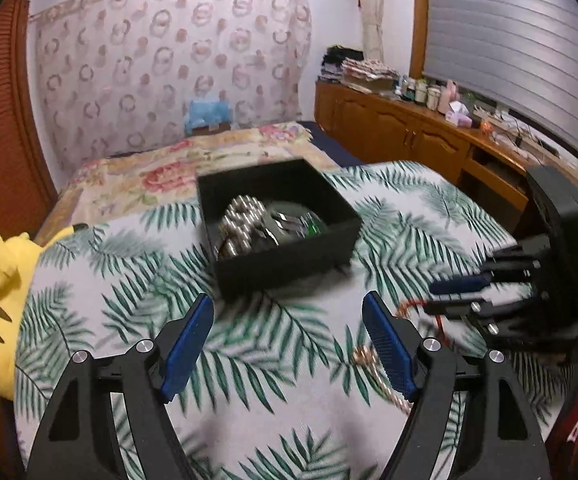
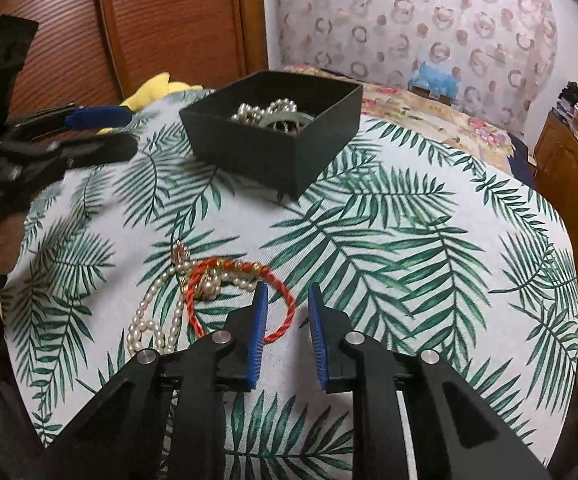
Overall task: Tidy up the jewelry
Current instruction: 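Grasp the red string bracelet with the right tool while the left tool grasps the pearl strand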
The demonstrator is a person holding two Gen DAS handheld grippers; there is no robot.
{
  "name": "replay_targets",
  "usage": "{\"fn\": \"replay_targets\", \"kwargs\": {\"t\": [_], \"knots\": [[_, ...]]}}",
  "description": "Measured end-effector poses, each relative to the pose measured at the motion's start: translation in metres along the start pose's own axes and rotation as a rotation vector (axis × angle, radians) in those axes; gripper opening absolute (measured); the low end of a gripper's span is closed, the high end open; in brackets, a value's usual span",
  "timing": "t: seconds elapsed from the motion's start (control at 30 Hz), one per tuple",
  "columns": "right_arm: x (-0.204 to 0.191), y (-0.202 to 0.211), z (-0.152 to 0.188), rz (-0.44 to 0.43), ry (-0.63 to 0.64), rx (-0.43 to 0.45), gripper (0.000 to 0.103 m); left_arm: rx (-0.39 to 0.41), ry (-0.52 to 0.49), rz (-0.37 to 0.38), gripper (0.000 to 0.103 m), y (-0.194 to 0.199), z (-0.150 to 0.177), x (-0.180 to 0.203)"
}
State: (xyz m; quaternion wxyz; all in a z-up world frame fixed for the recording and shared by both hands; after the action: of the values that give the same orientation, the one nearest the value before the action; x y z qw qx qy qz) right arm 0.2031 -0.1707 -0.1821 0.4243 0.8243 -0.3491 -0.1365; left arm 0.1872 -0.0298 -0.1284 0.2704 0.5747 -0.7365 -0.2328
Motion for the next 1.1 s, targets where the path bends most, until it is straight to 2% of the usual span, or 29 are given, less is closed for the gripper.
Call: {"fn": "replay_targets", "kwargs": {"t": [0.07,0.13,0.27,0.33,0.4,0.53,0.7,0.97,1.1], "knots": [[0.0,-0.003,0.001,0.022,0.015,-0.016,0.021,-0.026,0.001,0.017,0.073,-0.002,0.012,0.004],[0.002,-0.004,-0.001,0.033,0.018,-0.013,0.02,-0.055,0.0,0.031,0.064,-0.006,0.023,0.008],[0.006,-0.006,-0.003,0.046,0.017,-0.016,0.004,-0.116,0.017,0.077,0.054,-0.014,0.042,0.02],[0.006,-0.006,-0.003,0.053,0.025,-0.012,0.003,-0.141,0.013,0.098,0.046,-0.018,0.049,0.028],[0.007,-0.003,-0.003,0.073,0.023,0.004,0.003,-0.157,0.0,0.109,0.043,-0.021,0.055,0.035],[0.01,0.019,-0.009,0.093,-0.007,0.082,0.003,-0.18,-0.009,0.131,0.028,-0.025,0.06,0.045],[0.013,0.043,-0.017,0.12,-0.017,0.143,0.003,-0.194,-0.017,0.126,0.016,-0.031,0.061,0.052],[0.013,0.054,-0.017,0.116,-0.025,0.166,0.003,-0.183,-0.05,0.081,0.013,-0.035,0.059,0.057],[0.01,0.055,-0.014,0.109,-0.026,0.17,0.003,-0.174,-0.083,0.036,0.005,-0.038,0.057,0.057]]}}
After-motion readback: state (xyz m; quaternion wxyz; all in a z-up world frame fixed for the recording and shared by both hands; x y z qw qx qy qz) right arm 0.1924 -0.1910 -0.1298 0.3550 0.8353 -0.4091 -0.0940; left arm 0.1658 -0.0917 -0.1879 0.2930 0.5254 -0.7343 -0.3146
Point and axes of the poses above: each gripper's, at about its wrist camera, not at the fingertips, and y roughly against the way its jaws point, x to its right, z to its underside, the point moved 8 cm from there along -y, roughly the way its jaws point, and after that the axes turned 8 degrees about y, right-handed, at the moved point
